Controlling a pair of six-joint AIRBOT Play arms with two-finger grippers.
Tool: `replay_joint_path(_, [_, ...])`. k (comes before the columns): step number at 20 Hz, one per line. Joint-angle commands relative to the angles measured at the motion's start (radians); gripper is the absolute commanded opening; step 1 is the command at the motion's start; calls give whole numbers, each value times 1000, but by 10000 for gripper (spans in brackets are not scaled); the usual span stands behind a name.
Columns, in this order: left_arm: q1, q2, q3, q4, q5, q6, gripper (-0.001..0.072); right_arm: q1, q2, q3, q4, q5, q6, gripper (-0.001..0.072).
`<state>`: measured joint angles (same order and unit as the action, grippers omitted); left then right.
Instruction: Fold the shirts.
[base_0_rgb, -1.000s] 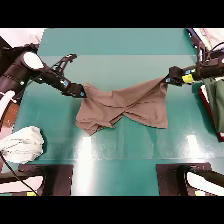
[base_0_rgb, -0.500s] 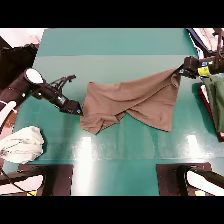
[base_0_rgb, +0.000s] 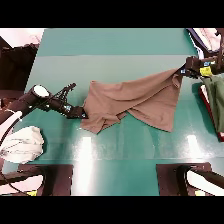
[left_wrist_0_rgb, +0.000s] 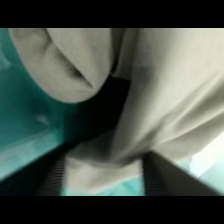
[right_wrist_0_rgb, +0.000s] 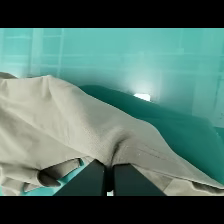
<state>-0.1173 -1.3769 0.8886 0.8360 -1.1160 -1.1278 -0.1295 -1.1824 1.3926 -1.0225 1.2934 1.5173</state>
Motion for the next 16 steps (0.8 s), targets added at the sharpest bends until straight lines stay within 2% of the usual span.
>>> replay_joint_path(1, [0,-1,-9,-45,33,5,270,1,0,1,0,1,0,19])
replay_joint_path(3, [0,-1,-8,-61,25,9,202,1,1,1,0,1,0,19])
replay_joint_path(4, [1,0,-8,-60,6,10,28,1,1,1,0,1,0,20])
replay_joint_path(6, [1,3,14,-39,-51,8,28,0,1,9,0,1,0,19])
replay_joint_path(9, [1,79,167,80,-116,-38,27,-7,1,95,2,6,0,19])
replay_joint_path(13, [1,271,552,278,-177,-55,28,-7,1,322,2,20,0,19])
replay_joint_path(16, [1,388,868,338,-202,-77,29,-7,27,486,2,23,0,19])
